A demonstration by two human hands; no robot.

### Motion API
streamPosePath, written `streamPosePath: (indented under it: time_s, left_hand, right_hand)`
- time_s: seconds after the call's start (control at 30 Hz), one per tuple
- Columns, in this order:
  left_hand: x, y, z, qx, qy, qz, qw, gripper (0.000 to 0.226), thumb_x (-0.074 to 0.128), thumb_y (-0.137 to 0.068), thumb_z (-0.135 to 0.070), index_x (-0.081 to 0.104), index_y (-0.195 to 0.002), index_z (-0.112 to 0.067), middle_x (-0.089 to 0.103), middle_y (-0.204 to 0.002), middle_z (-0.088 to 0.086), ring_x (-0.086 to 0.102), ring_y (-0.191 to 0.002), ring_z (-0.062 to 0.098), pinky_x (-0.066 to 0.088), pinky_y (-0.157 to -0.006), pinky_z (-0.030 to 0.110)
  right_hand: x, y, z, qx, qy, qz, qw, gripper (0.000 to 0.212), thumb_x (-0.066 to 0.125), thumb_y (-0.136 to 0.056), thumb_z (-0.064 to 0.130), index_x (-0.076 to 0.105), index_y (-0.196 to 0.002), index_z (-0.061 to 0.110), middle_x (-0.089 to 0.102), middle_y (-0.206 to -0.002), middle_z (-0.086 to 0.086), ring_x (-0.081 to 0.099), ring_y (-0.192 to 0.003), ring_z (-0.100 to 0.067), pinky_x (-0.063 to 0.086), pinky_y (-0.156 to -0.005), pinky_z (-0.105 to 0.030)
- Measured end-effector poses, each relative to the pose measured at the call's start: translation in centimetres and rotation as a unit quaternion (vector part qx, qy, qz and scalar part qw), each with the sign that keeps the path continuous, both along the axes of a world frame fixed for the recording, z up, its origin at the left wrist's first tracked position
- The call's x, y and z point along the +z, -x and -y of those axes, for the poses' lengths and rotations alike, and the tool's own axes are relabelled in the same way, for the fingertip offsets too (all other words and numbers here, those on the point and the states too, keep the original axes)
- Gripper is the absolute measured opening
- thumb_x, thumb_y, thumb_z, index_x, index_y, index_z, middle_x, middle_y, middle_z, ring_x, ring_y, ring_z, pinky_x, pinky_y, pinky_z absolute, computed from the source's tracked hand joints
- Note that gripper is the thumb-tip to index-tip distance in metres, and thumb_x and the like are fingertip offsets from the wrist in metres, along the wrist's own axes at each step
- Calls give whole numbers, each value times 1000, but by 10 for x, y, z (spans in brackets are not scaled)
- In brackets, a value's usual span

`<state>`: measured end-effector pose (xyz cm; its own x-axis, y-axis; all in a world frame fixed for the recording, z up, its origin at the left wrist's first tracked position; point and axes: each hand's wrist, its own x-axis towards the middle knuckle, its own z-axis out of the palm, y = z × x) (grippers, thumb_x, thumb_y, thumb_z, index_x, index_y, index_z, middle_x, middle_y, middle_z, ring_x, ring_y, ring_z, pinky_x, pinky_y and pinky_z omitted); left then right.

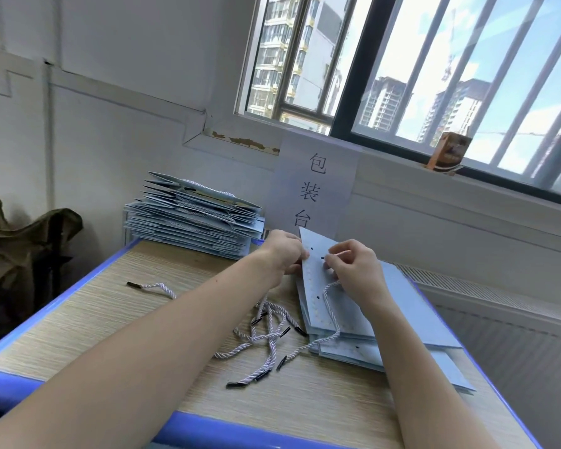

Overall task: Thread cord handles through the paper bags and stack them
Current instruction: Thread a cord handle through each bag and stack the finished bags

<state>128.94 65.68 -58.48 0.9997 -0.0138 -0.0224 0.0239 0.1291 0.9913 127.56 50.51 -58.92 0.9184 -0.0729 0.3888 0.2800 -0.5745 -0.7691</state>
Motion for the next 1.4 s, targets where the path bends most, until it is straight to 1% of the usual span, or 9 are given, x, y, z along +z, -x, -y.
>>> streamPosePath:
  time_s: [0.17,0.33,0.57,0.67,0.8,0.9,1.03,1.23,1.4]
  left_hand:
    - [1,0,-3,-24,12,6,1000,20,60,-90,10,65,-108,2,71,-101,20,71,-82,27,59,-65,31]
    - [2,4,-3,-65,-15,11,998,18,64,-91,3,61,-109,3,68,-93,18,69,-74,23,56,-56,27]
    - [4,8,-3,-99,-54,76,991,5,60,-94,-1,64,-91,1,66,-81,15,68,-71,24,55,-58,27]
    - [4,9,-1,-100,-62,82,990,13,54,-92,3,62,-84,-2,62,-77,15,65,-63,22,54,-57,27]
    - [6,14,1,-101,-62,87,989,26,38,-88,7,63,-84,1,61,-69,14,63,-57,23,56,-60,33]
    - [8,18,1,-98,-76,115,986,26,42,-89,11,67,-95,3,64,-69,11,65,-57,23,56,-54,31]
    - [7,22,2,-80,-94,141,982,20,49,-90,12,65,-97,5,65,-67,12,65,-51,22,55,-48,29]
    - [3,23,2,-55,-114,158,979,20,49,-88,12,68,-92,5,66,-66,18,66,-50,29,56,-47,32]
    - [5,24,3,-58,-112,165,978,16,55,-88,9,70,-93,9,68,-66,16,66,-50,26,54,-46,29]
  right_hand:
    - [1,2,1,-12,-12,24,1000,7,71,-91,18,69,-84,19,73,-77,0,63,-68,-17,47,-62,-27]
    - [3,6,0,-12,8,61,998,8,65,-95,14,72,-93,17,71,-85,3,65,-79,-9,44,-64,-17]
    - [6,9,-1,-24,57,97,993,9,61,-98,12,68,-93,15,65,-82,5,60,-77,-6,40,-64,-11]
    - [3,7,-2,-34,99,119,987,12,59,-98,9,68,-92,13,63,-86,-2,57,-79,-16,36,-63,-8]
    - [3,8,-3,-47,113,151,981,14,59,-97,6,71,-91,11,57,-86,-3,52,-75,-7,34,-63,-2]
    - [5,8,-3,-51,103,181,977,14,62,-94,5,73,-89,11,59,-85,-4,55,-74,-14,36,-63,-4]
    - [4,8,-3,-49,107,203,972,14,66,-91,3,75,-85,12,60,-80,0,54,-70,-5,36,-64,-4]
    - [1,4,-3,-25,134,194,972,14,67,-90,3,76,-85,12,63,-83,-5,59,-74,-20,37,-64,-9]
    - [0,8,-6,-32,89,181,979,11,65,-91,7,69,-86,15,65,-82,-1,60,-75,-8,38,-64,-9]
